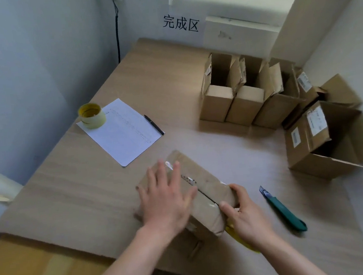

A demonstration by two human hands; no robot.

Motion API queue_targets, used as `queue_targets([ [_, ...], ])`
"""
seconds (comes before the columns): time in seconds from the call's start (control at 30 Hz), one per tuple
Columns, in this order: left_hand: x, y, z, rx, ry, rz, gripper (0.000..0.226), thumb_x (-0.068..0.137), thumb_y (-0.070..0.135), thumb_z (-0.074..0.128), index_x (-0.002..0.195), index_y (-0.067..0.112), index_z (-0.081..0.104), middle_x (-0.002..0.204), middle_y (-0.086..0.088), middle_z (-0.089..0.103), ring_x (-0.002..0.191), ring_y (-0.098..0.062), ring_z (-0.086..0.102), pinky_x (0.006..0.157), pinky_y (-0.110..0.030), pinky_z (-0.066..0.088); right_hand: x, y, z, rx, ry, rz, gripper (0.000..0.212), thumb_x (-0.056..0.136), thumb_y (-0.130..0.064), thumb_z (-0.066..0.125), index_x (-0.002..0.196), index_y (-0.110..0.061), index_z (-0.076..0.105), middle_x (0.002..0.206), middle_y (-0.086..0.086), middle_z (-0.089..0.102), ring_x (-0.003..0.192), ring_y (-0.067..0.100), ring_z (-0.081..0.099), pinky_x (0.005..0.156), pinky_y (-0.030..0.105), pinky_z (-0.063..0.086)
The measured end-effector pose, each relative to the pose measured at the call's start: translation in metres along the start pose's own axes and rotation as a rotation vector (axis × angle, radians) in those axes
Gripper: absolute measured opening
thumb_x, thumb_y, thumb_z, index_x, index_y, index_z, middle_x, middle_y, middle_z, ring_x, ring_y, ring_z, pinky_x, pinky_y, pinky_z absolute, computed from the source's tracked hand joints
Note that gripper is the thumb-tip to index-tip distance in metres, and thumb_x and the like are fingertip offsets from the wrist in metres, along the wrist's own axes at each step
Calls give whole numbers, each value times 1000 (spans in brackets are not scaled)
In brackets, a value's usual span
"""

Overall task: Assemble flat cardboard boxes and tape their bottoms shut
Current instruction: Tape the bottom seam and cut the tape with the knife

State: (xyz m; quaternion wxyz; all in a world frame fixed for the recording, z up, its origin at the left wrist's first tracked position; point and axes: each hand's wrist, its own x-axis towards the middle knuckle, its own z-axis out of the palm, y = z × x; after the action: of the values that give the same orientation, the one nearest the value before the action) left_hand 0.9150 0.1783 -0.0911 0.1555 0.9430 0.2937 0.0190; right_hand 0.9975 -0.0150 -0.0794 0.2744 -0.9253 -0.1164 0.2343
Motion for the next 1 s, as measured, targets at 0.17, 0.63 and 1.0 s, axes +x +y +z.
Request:
queue_targets([
  [0.17, 24, 15, 24, 40, -184, 275, 74, 85, 76, 21, 151, 45, 4, 161, -3, -20, 138, -39, -33, 119, -51, -1, -8, -1, -10, -83, 103, 46, 49, 75, -56, 62, 115, -36, 42, 109, -7, 61, 99, 16, 59, 85, 40, 49],
  [0.63, 0, 68, 24, -742, 234, 170, 25, 80, 44, 63, 95, 25, 59, 92, 8, 57, 86, -9, 54, 75, -16, 40, 43, 5, -31, 163, 64, -86, 57, 92, -42, 59, 145, -48, 37, 145, -12, 30, 134, 15, 39, 112, 44, 38],
  [1.0, -43, 85, 63, -1195, -344, -432, 40, 89, 2, 64, 121, 17, 46, 70, -18, 67, 49, -22, 59, 49, -34, 51, 67, 15, -30, 15, 75, -146, 59, 87, -62, 43, 143, -58, 22, 142, -8, 37, 126, 19, 47, 94, 43, 45],
])
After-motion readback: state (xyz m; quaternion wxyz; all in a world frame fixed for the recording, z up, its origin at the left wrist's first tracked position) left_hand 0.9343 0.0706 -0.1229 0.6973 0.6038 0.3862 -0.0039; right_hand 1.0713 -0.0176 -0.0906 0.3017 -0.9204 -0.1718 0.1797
